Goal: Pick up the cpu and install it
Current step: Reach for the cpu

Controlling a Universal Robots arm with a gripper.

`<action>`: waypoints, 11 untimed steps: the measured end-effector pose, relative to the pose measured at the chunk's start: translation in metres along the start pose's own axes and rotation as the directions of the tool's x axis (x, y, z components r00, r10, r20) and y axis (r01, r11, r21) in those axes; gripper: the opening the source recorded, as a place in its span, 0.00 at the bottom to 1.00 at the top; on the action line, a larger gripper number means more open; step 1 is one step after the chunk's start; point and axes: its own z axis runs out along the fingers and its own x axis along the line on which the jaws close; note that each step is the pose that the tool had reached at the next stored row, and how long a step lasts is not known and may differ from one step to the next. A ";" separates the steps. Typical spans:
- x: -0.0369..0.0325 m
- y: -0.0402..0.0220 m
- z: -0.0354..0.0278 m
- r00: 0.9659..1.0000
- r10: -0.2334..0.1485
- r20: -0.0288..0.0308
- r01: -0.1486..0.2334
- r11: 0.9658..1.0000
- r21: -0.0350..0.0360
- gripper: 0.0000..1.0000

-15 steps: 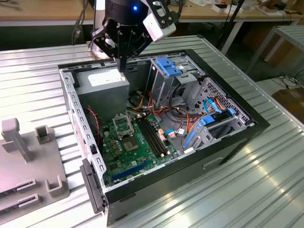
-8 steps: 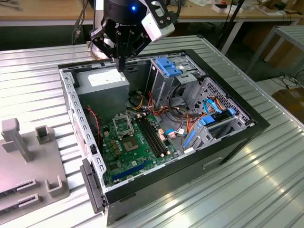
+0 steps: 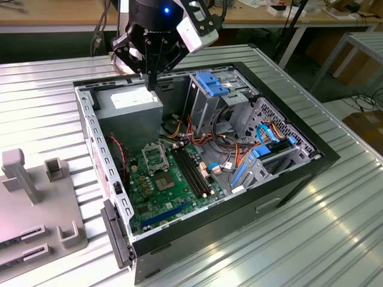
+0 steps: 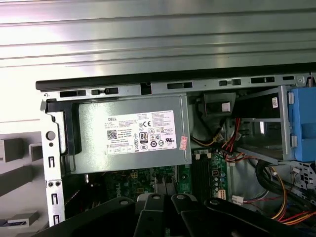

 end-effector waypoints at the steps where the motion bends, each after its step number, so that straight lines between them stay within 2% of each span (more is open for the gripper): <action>1: 0.0002 0.0000 0.0000 1.000 0.000 0.000 0.000 1.000 0.000 0.11; 11: 0.0024 -0.0002 0.0005 1.000 0.000 0.000 0.000 1.000 0.000 0.11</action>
